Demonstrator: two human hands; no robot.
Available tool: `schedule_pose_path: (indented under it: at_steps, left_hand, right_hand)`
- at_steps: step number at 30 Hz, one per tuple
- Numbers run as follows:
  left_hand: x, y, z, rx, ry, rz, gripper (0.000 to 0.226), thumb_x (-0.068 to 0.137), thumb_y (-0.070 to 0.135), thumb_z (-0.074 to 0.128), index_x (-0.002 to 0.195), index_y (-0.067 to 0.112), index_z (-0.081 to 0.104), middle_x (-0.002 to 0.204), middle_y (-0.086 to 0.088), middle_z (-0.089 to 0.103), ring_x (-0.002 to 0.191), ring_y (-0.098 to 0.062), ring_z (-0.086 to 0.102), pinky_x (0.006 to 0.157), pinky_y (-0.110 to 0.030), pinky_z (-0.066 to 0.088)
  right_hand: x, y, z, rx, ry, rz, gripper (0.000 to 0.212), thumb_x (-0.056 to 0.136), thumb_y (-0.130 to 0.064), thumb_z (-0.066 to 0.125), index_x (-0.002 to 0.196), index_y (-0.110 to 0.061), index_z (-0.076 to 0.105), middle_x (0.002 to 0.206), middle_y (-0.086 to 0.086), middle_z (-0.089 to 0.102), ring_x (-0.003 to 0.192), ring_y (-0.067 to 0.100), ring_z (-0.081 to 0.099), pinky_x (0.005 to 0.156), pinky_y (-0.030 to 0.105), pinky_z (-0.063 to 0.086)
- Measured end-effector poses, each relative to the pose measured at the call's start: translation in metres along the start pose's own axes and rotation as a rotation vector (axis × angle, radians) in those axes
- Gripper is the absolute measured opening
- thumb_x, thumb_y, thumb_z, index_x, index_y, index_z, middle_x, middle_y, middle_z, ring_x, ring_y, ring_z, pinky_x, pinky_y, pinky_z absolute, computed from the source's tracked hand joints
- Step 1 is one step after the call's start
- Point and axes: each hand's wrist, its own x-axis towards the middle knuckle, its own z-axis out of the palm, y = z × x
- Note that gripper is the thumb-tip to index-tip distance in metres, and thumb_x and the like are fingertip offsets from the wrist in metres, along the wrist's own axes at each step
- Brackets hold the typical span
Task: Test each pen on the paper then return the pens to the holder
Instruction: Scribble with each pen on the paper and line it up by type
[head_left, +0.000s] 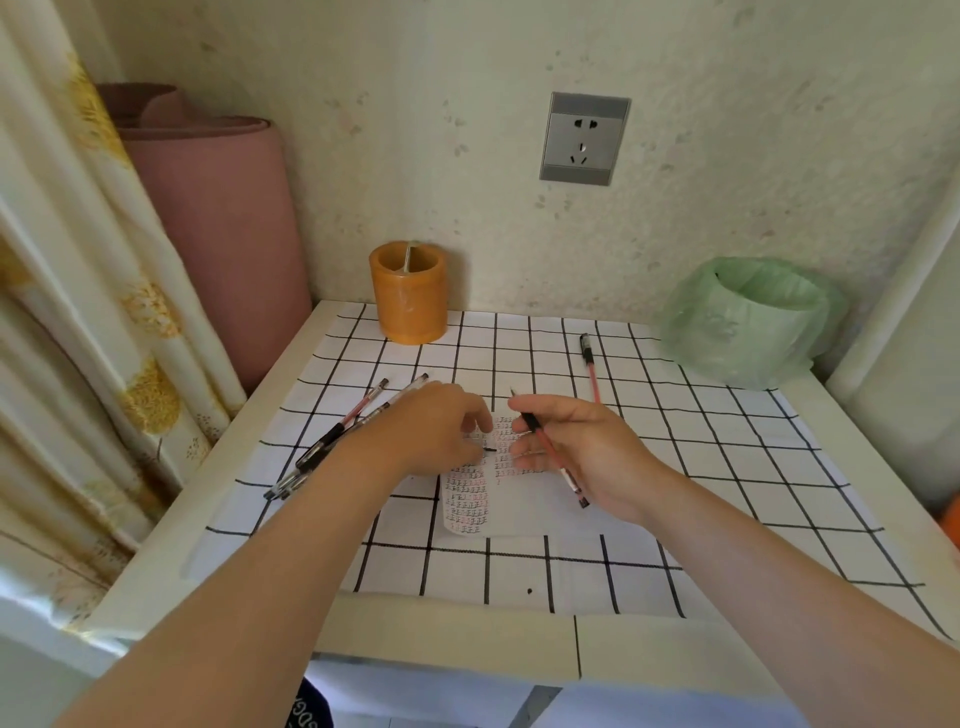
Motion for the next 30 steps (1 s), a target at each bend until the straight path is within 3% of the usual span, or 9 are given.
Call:
schedule_pose_path:
  at_steps: [3,6,9,12,15,20,24,30]
  left_hand:
    - [0.004,0.001,0.004,-0.014,-0.003,0.004,0.031,0.083,0.039,0.075,0.112,0.032,0.066,0.102,0.012,0.059,0.094,-0.009,0.054,0.079,-0.026,0.045]
    - [0.009,-0.001,0.006,-0.011,-0.019,-0.004,0.032,0.081,0.04,0.077,0.11,0.033,0.066,0.102,0.011,0.059,0.096,-0.01,0.054,0.08,-0.028,0.045]
    - [0.012,-0.003,0.007,-0.02,-0.036,-0.013,0.032,0.08,0.04,0.078,0.108,0.033,0.065,0.101,0.012,0.058,0.096,-0.01,0.053,0.081,-0.029,0.046]
    - [0.013,-0.004,0.008,-0.026,-0.031,-0.017,0.031,0.079,0.042,0.076,0.106,0.035,0.064,0.1,0.012,0.058,0.096,-0.011,0.054,0.082,-0.03,0.048]
    - [0.014,-0.002,0.01,-0.011,-0.014,-0.015,0.033,0.076,0.049,0.076,0.102,0.036,0.061,0.095,0.013,0.055,0.097,-0.013,0.053,0.082,-0.034,0.05]
    - [0.014,0.001,0.012,-0.027,-0.015,-0.033,0.035,0.075,0.049,0.078,0.102,0.035,0.061,0.095,0.014,0.052,0.1,-0.013,0.052,0.088,-0.038,0.051]
    - [0.013,0.001,0.012,-0.04,-0.015,-0.032,0.037,0.073,0.051,0.078,0.102,0.036,0.062,0.095,0.015,0.053,0.099,-0.012,0.052,0.087,-0.039,0.051]
    - [0.016,0.003,0.014,-0.022,-0.023,-0.055,0.041,0.071,0.055,0.079,0.103,0.035,0.061,0.101,0.009,0.054,0.103,-0.015,0.048,0.088,-0.04,0.049]
  right_hand:
    - [-0.003,0.004,-0.003,-0.074,-0.046,-0.043,0.041,0.09,0.016,0.051,0.119,-0.009,0.068,0.092,0.011,0.063,0.081,0.028,0.064,0.081,0.041,0.058]
    - [-0.004,0.004,0.0,-0.161,-0.004,-0.047,0.014,0.096,-0.007,0.058,0.097,-0.014,0.07,0.075,0.009,0.059,0.065,0.027,0.056,0.053,0.033,0.043]
    - [-0.004,0.002,0.004,-0.306,-0.011,-0.026,0.02,0.098,-0.006,0.047,0.091,-0.013,0.064,0.066,0.012,0.06,0.05,0.025,0.054,0.043,0.025,0.024]
    - [-0.005,0.001,0.01,-0.436,-0.04,-0.025,0.021,0.087,0.011,0.051,0.088,-0.004,0.065,0.068,0.016,0.065,0.053,0.027,0.062,0.04,0.02,0.036]
    - [-0.002,0.004,0.011,-0.56,-0.037,-0.056,0.018,0.078,0.013,0.06,0.078,-0.005,0.064,0.059,0.008,0.065,0.051,0.021,0.062,0.05,0.025,0.047]
    - [0.0,0.01,0.008,-0.648,-0.007,-0.113,0.019,0.074,0.006,0.063,0.067,-0.01,0.056,0.056,0.003,0.058,0.048,0.017,0.053,0.047,0.03,0.043]
    - [0.0,0.013,0.009,-0.688,-0.041,-0.17,0.023,0.074,0.009,0.064,0.066,-0.01,0.054,0.057,-0.004,0.056,0.048,0.008,0.049,0.046,0.023,0.04]
    - [0.001,0.015,0.006,-0.7,-0.052,-0.207,0.017,0.075,0.008,0.063,0.068,-0.004,0.053,0.06,-0.001,0.055,0.049,0.005,0.045,0.047,0.021,0.037]
